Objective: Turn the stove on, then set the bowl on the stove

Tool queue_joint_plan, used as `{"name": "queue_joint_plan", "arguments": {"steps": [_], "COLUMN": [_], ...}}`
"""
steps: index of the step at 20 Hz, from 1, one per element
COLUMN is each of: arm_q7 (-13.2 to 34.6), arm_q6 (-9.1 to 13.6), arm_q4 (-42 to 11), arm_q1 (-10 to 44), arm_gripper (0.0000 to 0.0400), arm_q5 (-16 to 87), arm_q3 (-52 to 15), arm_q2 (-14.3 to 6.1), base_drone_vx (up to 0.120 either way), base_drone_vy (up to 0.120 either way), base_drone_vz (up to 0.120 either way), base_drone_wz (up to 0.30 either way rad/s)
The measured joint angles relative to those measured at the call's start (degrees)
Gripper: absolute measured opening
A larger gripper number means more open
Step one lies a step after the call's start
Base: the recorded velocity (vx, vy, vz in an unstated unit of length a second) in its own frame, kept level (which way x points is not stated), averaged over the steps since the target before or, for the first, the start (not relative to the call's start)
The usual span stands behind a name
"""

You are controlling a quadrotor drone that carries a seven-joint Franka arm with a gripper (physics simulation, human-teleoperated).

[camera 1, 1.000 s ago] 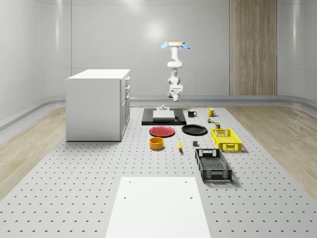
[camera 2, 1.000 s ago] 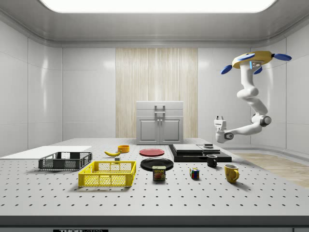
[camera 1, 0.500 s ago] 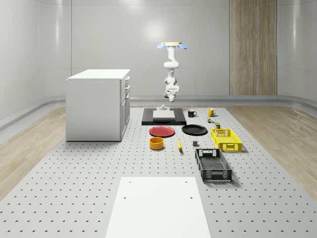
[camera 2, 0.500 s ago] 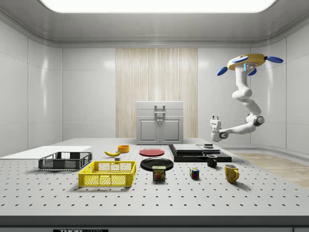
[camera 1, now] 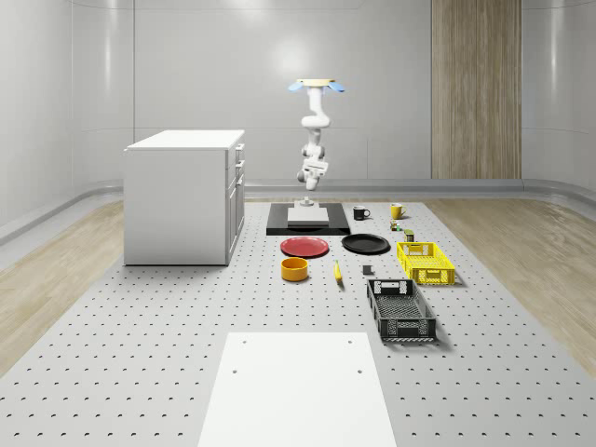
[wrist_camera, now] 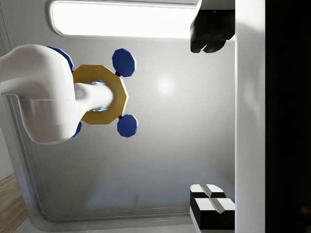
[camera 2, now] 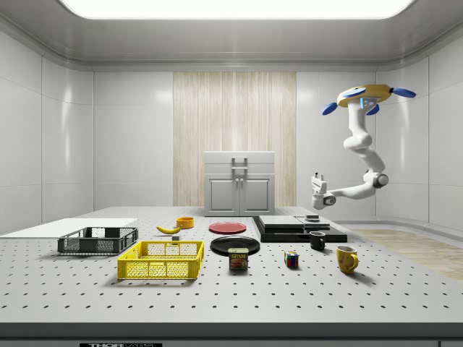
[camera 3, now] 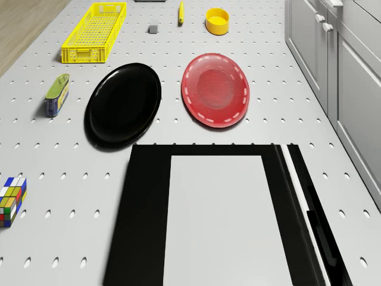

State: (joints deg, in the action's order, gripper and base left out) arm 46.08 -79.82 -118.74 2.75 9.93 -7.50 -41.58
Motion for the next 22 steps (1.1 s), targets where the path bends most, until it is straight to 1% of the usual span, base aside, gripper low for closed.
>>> {"name": "queue_joint_plan", "arguments": {"steps": [4,7,9,10,12,13,15,17,19,22], "arm_q7": [1.35,3.29,5.38,6.77,10.37,12.56,17.52,22.69,27.45,33.15], "arm_q6": [-0.44,-1.03,-1.55,-1.79,-1.98,-1.80,-0.63,1.56,4.28,8.12], "arm_q4": [-1.96,-5.83,-10.45,-13.47,-20.62,-24.44,-31.69,-37.47,-41.44,-44.74], "arm_q1": [2.11,4.82,7.38,8.92,12.65,14.88,20.13,26.20,32.44,40.65], "arm_gripper": [0.0400,0.0400,0.0400,0.0400,0.0400,0.0400,0.0400,0.0400,0.0400,0.0400], "arm_q5": [9.45,21.17,31.62,37.56,50.40,57.00,69.61,80.39,88.63,96.55], "arm_q3": [-6.63,-14.59,-21.33,-24.97,-32.36,-35.91,-42.35,-47.72,-52.01,-56.65], "arm_q2": [-0.54,-1.46,-2.51,-3.18,-4.75,-5.59,-7.26,-8.84,-10.34,-12.46], "base_drone_vx": [0.000,0.000,0.000,0.000,0.000,0.000,0.000,0.000,0.000,0.000], "base_drone_vy": [-0.120,-0.120,-0.120,0.000,0.000,0.000,0.000,0.000,0.000,0.000], "base_drone_vz": [0.000,0.000,0.000,-0.040,-0.120,-0.040,-0.100,-0.120,-0.120,-0.120], "base_drone_wz": [0.000,0.000,0.000,0.000,0.000,0.000,0.000,0.000,0.000,0.000]}}
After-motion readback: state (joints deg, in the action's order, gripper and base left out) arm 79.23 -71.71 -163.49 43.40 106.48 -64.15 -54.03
